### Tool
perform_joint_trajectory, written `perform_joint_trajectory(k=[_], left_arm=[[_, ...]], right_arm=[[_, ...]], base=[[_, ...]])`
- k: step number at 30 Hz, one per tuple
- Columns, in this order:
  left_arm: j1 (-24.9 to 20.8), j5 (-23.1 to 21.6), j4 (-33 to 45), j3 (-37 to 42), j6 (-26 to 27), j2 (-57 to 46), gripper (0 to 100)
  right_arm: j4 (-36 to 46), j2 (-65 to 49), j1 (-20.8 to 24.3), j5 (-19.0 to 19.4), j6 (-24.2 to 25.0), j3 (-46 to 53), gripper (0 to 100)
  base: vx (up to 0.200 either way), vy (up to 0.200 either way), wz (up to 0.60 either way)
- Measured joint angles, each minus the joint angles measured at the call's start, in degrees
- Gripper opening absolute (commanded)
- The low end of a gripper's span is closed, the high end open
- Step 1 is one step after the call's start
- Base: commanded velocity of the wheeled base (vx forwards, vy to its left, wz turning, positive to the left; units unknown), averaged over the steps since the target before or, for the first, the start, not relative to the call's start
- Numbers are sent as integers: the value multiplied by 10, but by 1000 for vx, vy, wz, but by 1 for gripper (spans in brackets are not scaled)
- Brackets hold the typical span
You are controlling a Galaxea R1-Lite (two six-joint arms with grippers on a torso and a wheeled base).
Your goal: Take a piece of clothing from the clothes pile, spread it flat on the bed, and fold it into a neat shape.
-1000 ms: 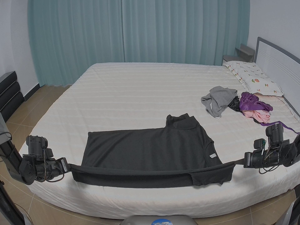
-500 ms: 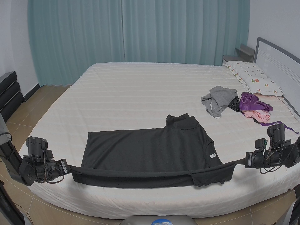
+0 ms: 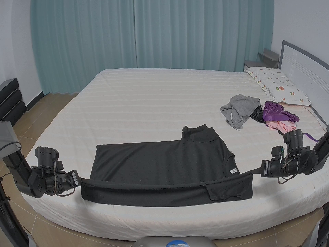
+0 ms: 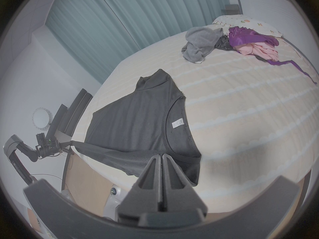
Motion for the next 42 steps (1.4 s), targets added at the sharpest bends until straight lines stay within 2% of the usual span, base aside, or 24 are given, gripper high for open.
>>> perform_joint_trajectory(k=[21,26,37,38,39,42], left_arm=[[-20,7,0,-113,-11,128,0],[-23,7,0,-133,-33,148,0],[-25,7,1,-150,-39,172,0],[-26,7,0,-151,-43,174,0],[-26,7,0,-152,-49,176,100],[-29,7,0,-157,-66,180,100]], right_arm=[[53,121,5,-5,1,-132,0],[49,142,5,-5,1,-142,0],[48,176,11,-3,6,-161,0],[48,179,12,-4,9,-162,100],[48,181,12,-4,12,-164,100],[48,186,13,-2,28,-167,100]], base=[[0,0,0],[0,0,0],[0,0,0],[0,0,0],[0,0,0],[0,0,0]])
